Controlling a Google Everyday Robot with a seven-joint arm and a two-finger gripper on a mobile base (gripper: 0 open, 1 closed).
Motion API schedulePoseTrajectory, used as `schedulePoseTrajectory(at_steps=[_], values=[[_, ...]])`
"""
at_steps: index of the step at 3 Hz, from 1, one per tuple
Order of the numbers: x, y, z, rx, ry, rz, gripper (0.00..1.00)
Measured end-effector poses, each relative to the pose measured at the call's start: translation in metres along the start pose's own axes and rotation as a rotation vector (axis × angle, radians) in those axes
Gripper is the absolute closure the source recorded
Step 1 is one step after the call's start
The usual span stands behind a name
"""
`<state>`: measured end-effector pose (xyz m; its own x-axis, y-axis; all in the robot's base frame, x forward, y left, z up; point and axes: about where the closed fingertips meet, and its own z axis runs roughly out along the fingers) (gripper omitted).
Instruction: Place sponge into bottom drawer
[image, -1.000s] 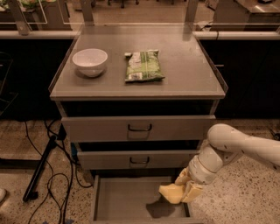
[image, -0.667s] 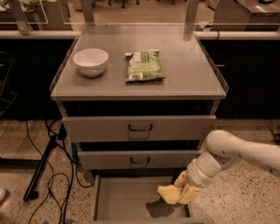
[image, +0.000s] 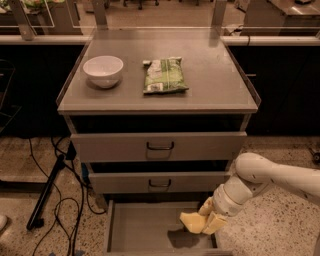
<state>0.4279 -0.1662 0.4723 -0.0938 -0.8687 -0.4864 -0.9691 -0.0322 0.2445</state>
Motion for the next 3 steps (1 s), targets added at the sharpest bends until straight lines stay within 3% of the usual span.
schedulePoseTrajectory(at_steps=[1,3], values=[[-0.003,0.001,0.013,-0.003,-0.009,0.018,1.0],[-0.004,-0.025,0.055,0.023,-0.078,0.128,1.0]])
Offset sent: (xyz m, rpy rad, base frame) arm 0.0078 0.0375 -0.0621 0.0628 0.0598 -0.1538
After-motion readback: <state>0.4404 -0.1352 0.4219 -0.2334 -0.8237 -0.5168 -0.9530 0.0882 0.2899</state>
